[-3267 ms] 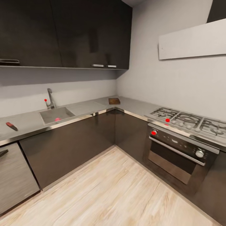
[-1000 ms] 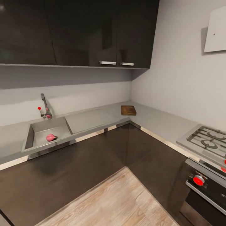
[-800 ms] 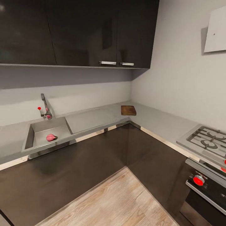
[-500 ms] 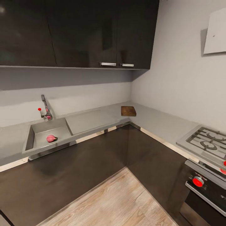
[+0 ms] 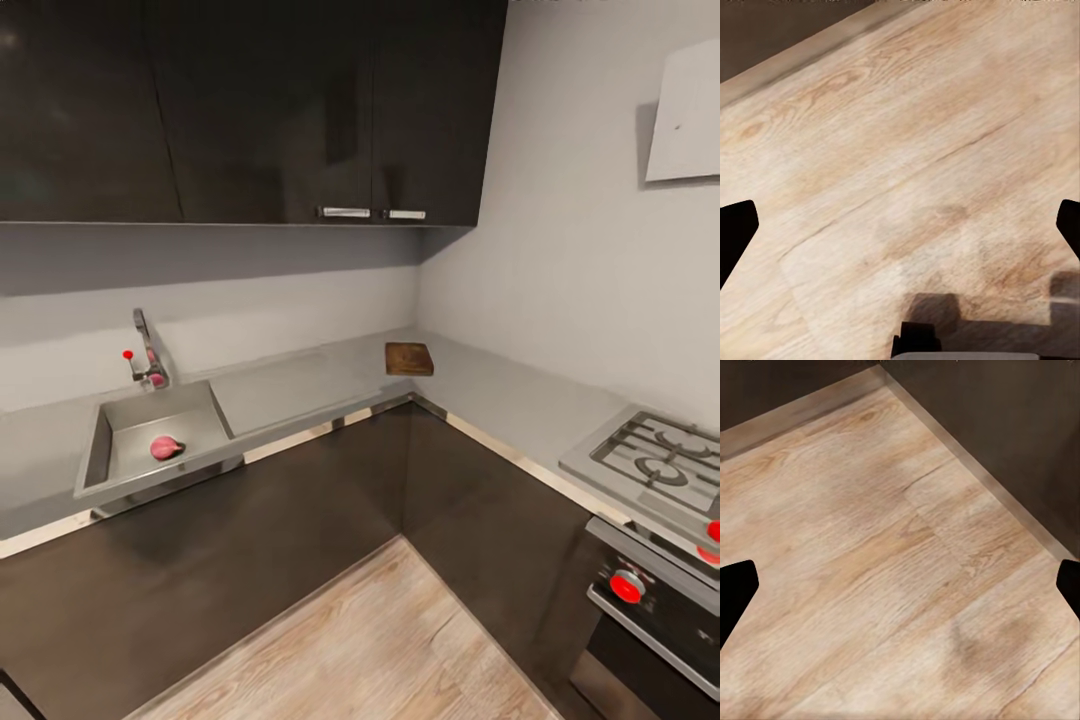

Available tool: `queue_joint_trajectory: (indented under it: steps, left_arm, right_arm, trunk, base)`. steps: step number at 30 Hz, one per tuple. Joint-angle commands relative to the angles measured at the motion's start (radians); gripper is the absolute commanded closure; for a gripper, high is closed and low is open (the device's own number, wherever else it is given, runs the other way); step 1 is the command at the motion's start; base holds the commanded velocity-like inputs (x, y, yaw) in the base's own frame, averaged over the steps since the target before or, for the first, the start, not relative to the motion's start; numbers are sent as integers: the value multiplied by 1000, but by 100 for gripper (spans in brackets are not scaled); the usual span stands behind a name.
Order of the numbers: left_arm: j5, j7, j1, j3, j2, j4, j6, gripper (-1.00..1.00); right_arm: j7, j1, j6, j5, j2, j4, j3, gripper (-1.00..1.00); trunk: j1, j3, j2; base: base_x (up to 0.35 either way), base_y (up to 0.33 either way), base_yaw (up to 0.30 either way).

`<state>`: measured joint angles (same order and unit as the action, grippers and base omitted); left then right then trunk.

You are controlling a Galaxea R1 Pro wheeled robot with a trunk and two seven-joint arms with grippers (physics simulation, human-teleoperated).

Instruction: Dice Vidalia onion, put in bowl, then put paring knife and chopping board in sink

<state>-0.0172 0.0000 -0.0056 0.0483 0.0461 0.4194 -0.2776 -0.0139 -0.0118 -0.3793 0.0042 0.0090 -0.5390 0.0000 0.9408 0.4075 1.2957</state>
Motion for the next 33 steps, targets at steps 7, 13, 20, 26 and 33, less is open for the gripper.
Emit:
queue_joint_trajectory:
  steps: [7, 13, 20, 26, 33]
  left_arm:
    - [-2, 0, -1, 1, 0, -1, -3, -100]
    - [-3, 0, -1, 2, 0, 0, -4, -100]
    - [-3, 0, -1, 3, 0, 0, -5, -100]
    - [-4, 0, -1, 3, 0, -1, -5, -100]
    - [-4, 0, -1, 4, 0, 1, -5, -100]
  right_arm:
    - [-1, -1, -4, 0, 0, 1, 0, -100]
    - [-1, -1, -4, 1, 0, 0, 0, -100]
    - [-1, -1, -4, 2, 0, -1, 0, -100]
    - [-2, -1, -4, 2, 0, -1, 0, -100]
    - [-2, -1, -4, 2, 0, -1, 0, -100]
  trunk:
    - [-27, -21, -49]
    - [-50, -40, -91]
    - [-77, -62, -140]
    - [-100, -81, -182]
    - [-127, -102, -231]
  base:
    - [0, 0, 0]
    - [0, 0, 0]
    - [0, 0, 0]
    - [0, 0, 0]
    - [0, 0, 0]
